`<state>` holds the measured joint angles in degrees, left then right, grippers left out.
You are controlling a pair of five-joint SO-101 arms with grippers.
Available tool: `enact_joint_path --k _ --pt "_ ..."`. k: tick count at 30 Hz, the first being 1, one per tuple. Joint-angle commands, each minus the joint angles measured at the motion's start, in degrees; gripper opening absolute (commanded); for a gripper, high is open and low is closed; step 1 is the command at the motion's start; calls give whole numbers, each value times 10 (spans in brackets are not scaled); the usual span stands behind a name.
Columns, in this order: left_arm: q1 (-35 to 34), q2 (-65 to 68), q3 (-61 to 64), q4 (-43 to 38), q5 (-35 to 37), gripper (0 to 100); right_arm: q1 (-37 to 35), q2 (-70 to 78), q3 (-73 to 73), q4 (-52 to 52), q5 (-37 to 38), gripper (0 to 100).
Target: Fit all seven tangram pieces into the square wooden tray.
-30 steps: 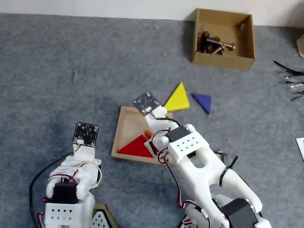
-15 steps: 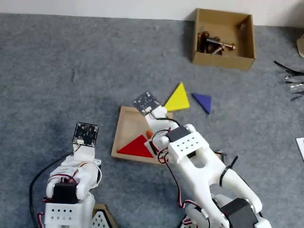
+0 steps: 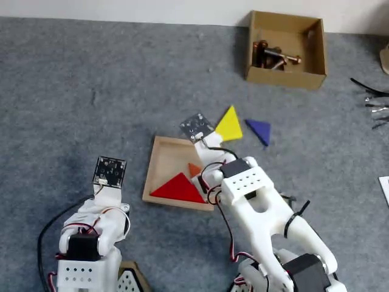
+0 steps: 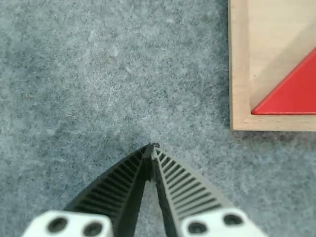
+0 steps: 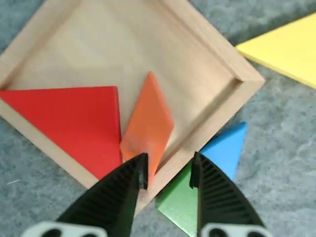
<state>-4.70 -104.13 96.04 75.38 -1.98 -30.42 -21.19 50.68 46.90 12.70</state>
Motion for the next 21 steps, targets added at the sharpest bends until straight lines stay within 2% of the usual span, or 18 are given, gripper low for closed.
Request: enact_joint_path --k 1,6,12,18,21 --pt "-6 -3 11 2 -5 5 9 -27 -6 -16 5 137" --pt "-6 -3 11 2 -5 5 10 -27 -4 -36 3 137" --pt "-6 -3 11 2 -5 5 8 -27 77 -167 3 137" --pt "-6 -3 11 2 -5 5 7 -27 102 -172 3 137" --pt "-6 -3 11 2 -5 5 7 -27 101 -142 3 137"
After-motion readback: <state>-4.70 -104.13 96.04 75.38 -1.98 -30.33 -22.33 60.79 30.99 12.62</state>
